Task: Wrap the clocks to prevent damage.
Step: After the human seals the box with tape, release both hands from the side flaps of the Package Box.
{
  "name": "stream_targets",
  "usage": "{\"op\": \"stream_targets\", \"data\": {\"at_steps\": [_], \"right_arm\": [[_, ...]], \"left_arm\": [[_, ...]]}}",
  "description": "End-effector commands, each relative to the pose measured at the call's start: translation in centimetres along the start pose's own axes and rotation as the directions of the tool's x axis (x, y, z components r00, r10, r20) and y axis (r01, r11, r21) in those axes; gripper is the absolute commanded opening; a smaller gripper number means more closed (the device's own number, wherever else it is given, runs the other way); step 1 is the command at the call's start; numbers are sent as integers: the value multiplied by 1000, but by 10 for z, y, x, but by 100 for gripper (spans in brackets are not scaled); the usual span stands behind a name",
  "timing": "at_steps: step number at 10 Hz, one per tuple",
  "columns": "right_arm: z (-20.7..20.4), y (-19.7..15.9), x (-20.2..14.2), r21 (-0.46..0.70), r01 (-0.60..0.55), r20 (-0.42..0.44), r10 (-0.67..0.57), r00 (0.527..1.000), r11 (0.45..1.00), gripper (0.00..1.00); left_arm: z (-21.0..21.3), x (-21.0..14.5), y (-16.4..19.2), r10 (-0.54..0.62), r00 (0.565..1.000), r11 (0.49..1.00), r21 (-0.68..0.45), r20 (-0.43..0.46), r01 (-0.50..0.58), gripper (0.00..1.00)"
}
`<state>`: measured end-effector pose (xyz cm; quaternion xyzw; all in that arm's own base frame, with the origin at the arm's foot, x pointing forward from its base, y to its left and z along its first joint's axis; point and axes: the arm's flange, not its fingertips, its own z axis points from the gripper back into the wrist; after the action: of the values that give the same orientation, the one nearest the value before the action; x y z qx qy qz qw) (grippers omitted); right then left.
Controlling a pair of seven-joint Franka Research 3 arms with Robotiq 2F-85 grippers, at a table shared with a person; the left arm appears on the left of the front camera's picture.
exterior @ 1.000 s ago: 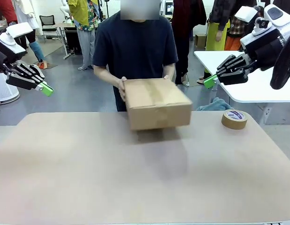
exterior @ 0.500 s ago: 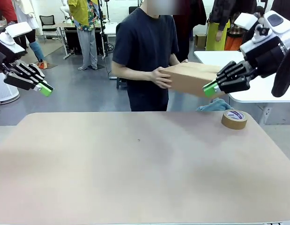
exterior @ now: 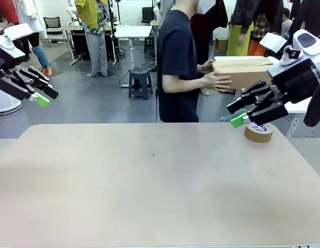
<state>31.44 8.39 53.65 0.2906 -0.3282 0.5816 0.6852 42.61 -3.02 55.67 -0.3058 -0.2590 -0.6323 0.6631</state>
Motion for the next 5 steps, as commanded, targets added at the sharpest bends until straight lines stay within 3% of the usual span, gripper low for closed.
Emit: {"op": "stream_targets", "data": {"at_steps": [1,2,3,4,5], "right_arm": [[2,-1,-1,-28,42,-11,-42,999,999,100],[6,-2,1,-51,59,-1,-59,998,997,100],[10,-4,3,-85,84,21,-83,996,993,96],[14,-7,4,-114,110,39,-106,994,987,100],[19,-11,5,-137,134,51,-128,990,982,100]], "left_arm": [[-1,1,3,9,1000,1000,-2,7,-9,100],[-3,0,4,12,1000,1000,-3,4,-12,100],[-4,-1,4,11,1000,1000,-3,3,-11,89],[-4,-1,4,10,1000,1000,0,2,-10,98],[-3,-2,4,9,1000,1000,5,2,-9,100]]}}
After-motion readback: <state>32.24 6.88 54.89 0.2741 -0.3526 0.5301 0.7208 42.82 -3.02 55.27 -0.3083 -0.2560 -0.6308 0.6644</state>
